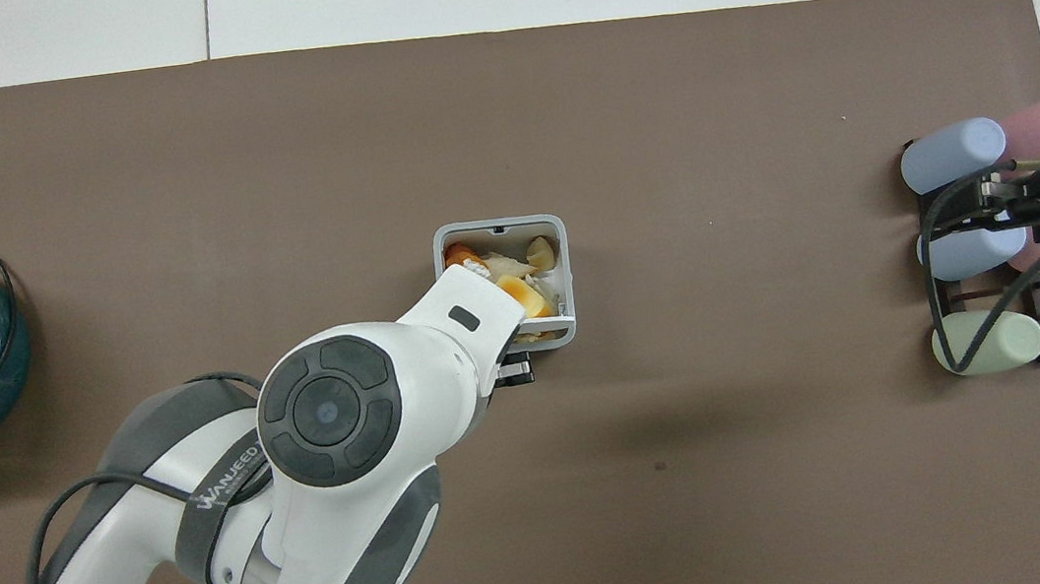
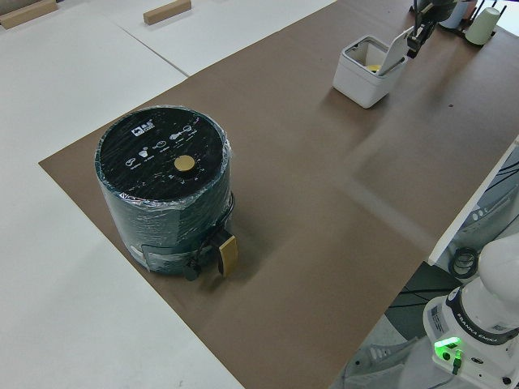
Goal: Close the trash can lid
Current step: 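Swing the white lid down over the bin with the left gripper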
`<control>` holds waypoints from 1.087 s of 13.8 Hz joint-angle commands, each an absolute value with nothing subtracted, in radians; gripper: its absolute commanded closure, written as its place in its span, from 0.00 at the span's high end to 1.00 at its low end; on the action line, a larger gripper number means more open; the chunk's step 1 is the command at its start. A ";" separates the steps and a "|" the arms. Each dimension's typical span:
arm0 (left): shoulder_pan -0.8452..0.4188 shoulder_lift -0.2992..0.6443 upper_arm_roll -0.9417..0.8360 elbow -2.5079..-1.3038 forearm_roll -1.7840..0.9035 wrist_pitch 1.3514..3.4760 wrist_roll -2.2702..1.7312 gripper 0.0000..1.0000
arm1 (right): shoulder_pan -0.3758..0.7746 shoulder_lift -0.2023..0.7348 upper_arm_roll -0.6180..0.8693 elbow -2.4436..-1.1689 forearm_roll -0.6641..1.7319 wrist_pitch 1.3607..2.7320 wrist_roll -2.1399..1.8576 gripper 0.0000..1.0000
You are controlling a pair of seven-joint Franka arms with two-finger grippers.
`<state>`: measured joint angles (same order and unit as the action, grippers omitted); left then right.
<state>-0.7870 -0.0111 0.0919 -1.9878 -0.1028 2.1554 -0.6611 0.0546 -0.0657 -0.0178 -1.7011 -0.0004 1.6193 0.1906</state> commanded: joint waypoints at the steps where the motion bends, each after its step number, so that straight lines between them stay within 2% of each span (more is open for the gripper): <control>1: -0.805 0.017 0.107 -2.011 -0.120 2.314 -0.706 0.00 | 0.049 -0.078 -0.014 -1.721 0.009 1.641 0.182 1.00; 7: -0.775 0.109 0.107 -2.005 -0.160 2.523 -0.706 0.00 | 0.046 -0.077 -0.014 -1.718 0.023 1.638 0.184 1.00; 10: -0.773 0.201 0.107 -1.982 -0.173 2.595 -0.706 0.00 | 0.045 -0.077 -0.014 -1.718 0.023 1.638 0.186 1.00; 15: -0.749 0.273 0.109 -1.907 -0.199 2.614 -0.704 0.00 | 0.046 -0.077 -0.014 -1.718 0.023 1.634 0.186 1.00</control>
<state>-0.7658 0.2292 0.1081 -1.9487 -0.1826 2.6051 -0.7025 0.0546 -0.0657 -0.0179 -1.7013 -0.0005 1.6201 0.1905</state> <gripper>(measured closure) 0.987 0.000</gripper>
